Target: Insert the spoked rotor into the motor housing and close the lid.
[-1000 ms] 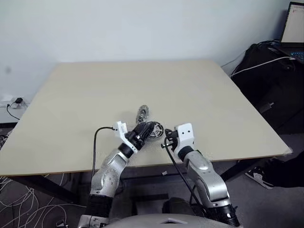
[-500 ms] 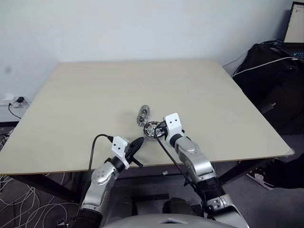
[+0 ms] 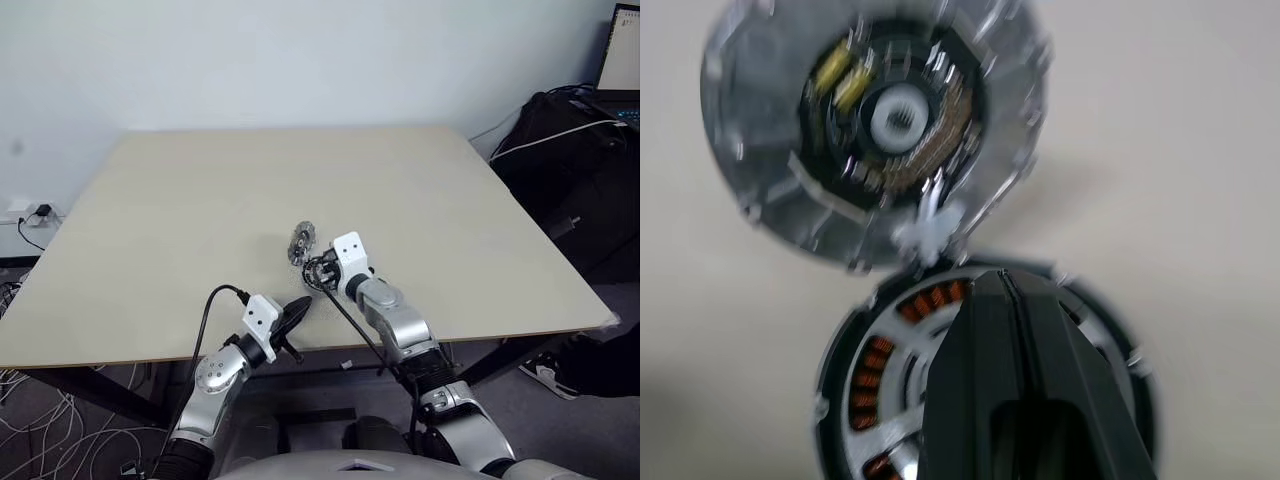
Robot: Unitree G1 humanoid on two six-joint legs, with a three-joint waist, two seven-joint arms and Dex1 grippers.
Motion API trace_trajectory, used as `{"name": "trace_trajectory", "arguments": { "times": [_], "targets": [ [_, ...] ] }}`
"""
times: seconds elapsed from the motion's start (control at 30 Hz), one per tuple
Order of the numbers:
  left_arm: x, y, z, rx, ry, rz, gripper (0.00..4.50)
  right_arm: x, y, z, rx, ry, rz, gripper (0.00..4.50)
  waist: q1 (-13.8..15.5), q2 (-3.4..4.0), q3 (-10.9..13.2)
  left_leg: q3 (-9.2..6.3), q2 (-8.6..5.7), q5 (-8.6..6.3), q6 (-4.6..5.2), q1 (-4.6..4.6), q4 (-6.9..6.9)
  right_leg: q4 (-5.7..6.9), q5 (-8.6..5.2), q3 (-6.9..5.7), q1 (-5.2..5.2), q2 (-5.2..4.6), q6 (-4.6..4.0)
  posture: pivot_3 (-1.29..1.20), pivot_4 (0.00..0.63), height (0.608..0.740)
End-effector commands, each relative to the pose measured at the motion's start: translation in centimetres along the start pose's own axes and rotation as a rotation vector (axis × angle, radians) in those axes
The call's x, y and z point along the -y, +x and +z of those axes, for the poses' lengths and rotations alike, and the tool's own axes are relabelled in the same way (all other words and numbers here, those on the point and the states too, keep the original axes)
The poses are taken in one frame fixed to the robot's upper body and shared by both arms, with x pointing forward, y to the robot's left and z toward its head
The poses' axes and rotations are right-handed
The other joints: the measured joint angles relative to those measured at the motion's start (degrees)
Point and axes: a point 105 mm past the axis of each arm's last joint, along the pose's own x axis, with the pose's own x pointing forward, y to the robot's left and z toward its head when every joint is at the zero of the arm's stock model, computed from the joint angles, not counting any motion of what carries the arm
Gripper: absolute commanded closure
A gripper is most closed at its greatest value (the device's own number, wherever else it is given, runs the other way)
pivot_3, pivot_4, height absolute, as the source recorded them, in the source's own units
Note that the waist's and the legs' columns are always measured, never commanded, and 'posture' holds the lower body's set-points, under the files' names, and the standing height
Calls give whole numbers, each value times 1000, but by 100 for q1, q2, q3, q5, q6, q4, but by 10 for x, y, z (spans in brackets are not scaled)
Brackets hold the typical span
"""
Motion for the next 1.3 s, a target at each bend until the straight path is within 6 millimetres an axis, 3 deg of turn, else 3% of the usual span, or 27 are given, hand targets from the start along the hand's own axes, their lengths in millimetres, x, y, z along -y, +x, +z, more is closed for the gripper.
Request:
{"name": "trace_trajectory", "arguments": {
  "times": [0.03,0.13,0.37,0.53,0.63,0.87,1.0,1.3],
  "targets": [
    [-3,2,7,33,21,3,4458,-2,6,-12,-64,-40,7,4500,-19,5,-5,2,0,0,0,1,1,1,0,1,0,0,0,0,0,740],
    [-2,2,6,29,17,7,4458,-1,6,-19,-97,-81,2,4500,-50,13,-26,3,2,0,0,16,2,3,1,4,13,0,1,0,0,740],
    [-1,3,6,30,12,12,4458,-6,-10,16,22,-204,106,4500,-29,36,-49,1,3,0,0,12,2,6,1,3,7,-21,1,0,0,740],
    [0,6,6,30,6,6,4458,-18,-29,16,-15,-400,270,4500,-25,36,-47,1,2,-2,4,5,3,0,0,3,1,-22,1,0,0,740],
    [2,7,5,28,-1,3,4500,-19,-33,14,-42,-462,314,3903,-24,35,-47,0,4,-2,4,7,3,1,0,1,2,-21,2,0,0,740],
    [1,8,3,22,-15,13,4500,-21,-35,10,-99,-604,388,1671,16,31,-44,0,3,-2,4,5,7,1,0,0,2,-22,2,0,0,740],
    [0,7,2,19,-21,22,4500,-24,-33,12,-125,-694,448,1671,19,25,-40,-1,3,-2,4,5,8,1,0,-1,2,-21,2,0,0,740],
    [1,7,1,21,-34,33,4500,-23,-28,14,-168,-719,501,1671,24,24,-39,-1,2,-2,4,3,9,0,1,-2,2,-25,1,0,0,740]
  ]
}}
